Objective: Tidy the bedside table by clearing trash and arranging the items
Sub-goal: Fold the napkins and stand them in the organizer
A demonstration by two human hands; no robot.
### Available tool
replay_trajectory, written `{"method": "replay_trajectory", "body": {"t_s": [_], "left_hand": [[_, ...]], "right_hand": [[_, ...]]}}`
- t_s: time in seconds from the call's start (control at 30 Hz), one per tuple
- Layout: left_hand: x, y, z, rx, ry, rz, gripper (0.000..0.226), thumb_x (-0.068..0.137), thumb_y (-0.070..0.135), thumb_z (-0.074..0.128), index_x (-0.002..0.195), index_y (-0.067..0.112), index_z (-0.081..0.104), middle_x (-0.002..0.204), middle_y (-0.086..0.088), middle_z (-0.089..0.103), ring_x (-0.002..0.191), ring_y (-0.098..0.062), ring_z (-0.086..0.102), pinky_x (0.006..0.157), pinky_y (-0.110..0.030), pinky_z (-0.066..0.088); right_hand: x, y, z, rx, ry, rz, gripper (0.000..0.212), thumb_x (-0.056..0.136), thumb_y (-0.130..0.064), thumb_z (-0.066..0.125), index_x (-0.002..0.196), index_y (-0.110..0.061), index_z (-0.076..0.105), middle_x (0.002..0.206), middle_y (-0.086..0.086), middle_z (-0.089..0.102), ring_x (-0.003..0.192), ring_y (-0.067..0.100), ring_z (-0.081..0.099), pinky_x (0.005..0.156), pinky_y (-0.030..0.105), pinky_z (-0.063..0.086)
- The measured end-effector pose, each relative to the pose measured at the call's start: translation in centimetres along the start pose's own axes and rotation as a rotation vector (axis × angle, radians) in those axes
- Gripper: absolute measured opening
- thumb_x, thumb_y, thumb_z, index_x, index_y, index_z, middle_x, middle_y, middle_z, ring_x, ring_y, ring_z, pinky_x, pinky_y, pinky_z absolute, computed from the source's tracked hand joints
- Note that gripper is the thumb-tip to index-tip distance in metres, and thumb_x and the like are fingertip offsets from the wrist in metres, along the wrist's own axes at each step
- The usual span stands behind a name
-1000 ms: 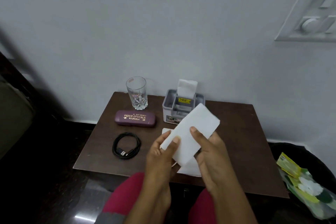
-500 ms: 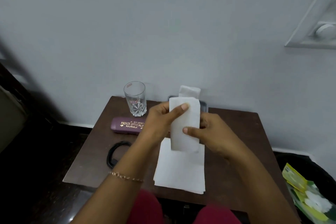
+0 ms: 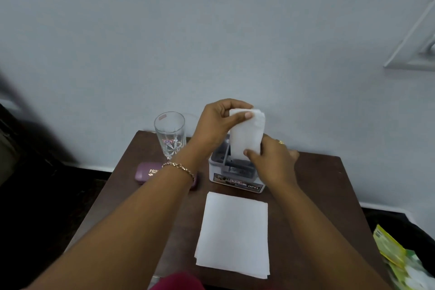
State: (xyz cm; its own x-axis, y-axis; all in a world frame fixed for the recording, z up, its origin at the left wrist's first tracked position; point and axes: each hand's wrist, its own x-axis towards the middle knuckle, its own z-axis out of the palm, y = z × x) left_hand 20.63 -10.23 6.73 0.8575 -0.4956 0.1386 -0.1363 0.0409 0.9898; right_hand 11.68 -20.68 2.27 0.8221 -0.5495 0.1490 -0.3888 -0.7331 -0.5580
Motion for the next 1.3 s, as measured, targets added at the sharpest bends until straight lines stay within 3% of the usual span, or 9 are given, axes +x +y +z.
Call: {"method": "replay_trajectory", "body": {"t_s": [0.17, 0.3, 0.4, 0.5, 0.67, 0.77, 0.9, 1.1, 1.3], "left_hand": [[-0.4, -1.8, -0.1, 0.02, 0.008, 0.007, 0.022, 0.078, 0.01, 0.071, 0.099, 0.015, 0.067, 0.094, 0.004, 0.069, 0.086, -0.008, 0.065, 0.076, -0.02, 0.055], [-1.4, -4.2, -0.9, 0.086, 0.051, -0.01, 0.026, 0.077, 0.012, 0.073, 0.101, 0.017, 0.066, 0.095, -0.004, 0.073, 0.093, -0.015, 0.069, 0.086, -0.029, 0.055], [-1.9, -5.4, -1.3, 0.126, 0.101, -0.018, 0.016, 0.077, 0.013, 0.072, 0.092, 0.015, 0.07, 0.088, -0.007, 0.074, 0.086, -0.017, 0.07, 0.086, -0.036, 0.055], [-1.6, -5.7, -1.4, 0.19, 0.129, -0.009, 0.008, 0.077, 0.017, 0.072, 0.085, 0.014, 0.072, 0.083, -0.004, 0.073, 0.081, -0.014, 0.068, 0.08, -0.033, 0.055], [-1.1, -5.7, -0.7, 0.323, 0.092, 0.031, 0.008, 0.078, 0.019, 0.072, 0.081, 0.011, 0.072, 0.07, 0.003, 0.067, 0.064, 0.001, 0.055, 0.061, -0.007, 0.043], [-1.2, -6.2, -0.6, 0.349, 0.089, 0.033, 0.01, 0.078, 0.019, 0.072, 0.08, 0.009, 0.072, 0.07, 0.002, 0.067, 0.062, -0.001, 0.054, 0.057, -0.007, 0.042], [-1.5, -7.1, -1.1, 0.359, 0.107, 0.026, 0.01, 0.077, 0.022, 0.073, 0.082, 0.013, 0.073, 0.075, -0.004, 0.071, 0.062, -0.005, 0.055, 0.058, -0.012, 0.043], [-1.3, -7.3, -1.2, 0.386, 0.104, 0.018, 0.013, 0.076, 0.025, 0.074, 0.082, 0.014, 0.074, 0.077, -0.002, 0.074, 0.066, -0.004, 0.06, 0.066, -0.02, 0.049], [-1.2, -7.2, -1.1, 0.489, 0.092, 0.084, 0.009, 0.076, 0.028, 0.074, 0.075, 0.019, 0.074, 0.061, 0.015, 0.063, 0.052, 0.006, 0.051, 0.053, -0.007, 0.036]], "right_hand": [[0.0, 0.9, 2.4, -0.088, 0.071, -0.012, 0.024, 0.085, -0.038, 0.058, 0.107, -0.03, 0.061, 0.093, 0.0, 0.066, 0.097, 0.023, 0.051, 0.061, 0.031, 0.005], [0.0, 1.4, 2.8, -0.067, 0.097, 0.01, 0.023, 0.084, -0.039, 0.06, 0.105, -0.029, 0.062, 0.089, -0.002, 0.065, 0.096, 0.021, 0.05, 0.062, 0.033, 0.006], [-0.4, 1.3, 2.8, -0.071, 0.064, -0.026, 0.022, 0.083, -0.038, 0.061, 0.103, -0.028, 0.061, 0.088, -0.003, 0.065, 0.095, 0.02, 0.05, 0.064, 0.032, 0.007], [-0.4, 1.0, 2.3, -0.02, 0.069, -0.039, 0.025, 0.081, -0.041, 0.062, 0.103, -0.03, 0.06, 0.091, -0.005, 0.066, 0.093, 0.016, 0.049, 0.067, 0.032, 0.01], [-0.3, 1.5, 1.8, 0.077, 0.024, 0.01, 0.029, 0.084, -0.038, 0.062, 0.11, -0.024, 0.06, 0.1, -0.001, 0.067, 0.098, 0.021, 0.055, 0.079, 0.031, 0.022], [-0.6, 2.0, 2.5, 0.165, 0.013, 0.011, 0.025, 0.083, -0.035, 0.063, 0.105, -0.023, 0.062, 0.093, -0.001, 0.066, 0.092, 0.021, 0.056, 0.085, 0.033, 0.031], [-0.6, 2.5, 2.4, 0.286, 0.079, 0.003, 0.017, 0.081, -0.034, 0.067, 0.096, -0.027, 0.064, 0.087, -0.006, 0.07, 0.082, 0.016, 0.062, 0.088, 0.047, 0.047], [-0.4, 2.3, 2.3, 0.266, 0.076, -0.029, 0.014, 0.081, -0.032, 0.067, 0.092, -0.025, 0.064, 0.084, -0.008, 0.067, 0.079, 0.016, 0.061, 0.087, 0.049, 0.048], [0.0, 2.5, 2.0, 0.29, 0.133, -0.011, 0.009, 0.081, -0.029, 0.066, 0.088, -0.023, 0.066, 0.077, -0.008, 0.066, 0.081, 0.017, 0.058, 0.086, 0.05, 0.046]]}}
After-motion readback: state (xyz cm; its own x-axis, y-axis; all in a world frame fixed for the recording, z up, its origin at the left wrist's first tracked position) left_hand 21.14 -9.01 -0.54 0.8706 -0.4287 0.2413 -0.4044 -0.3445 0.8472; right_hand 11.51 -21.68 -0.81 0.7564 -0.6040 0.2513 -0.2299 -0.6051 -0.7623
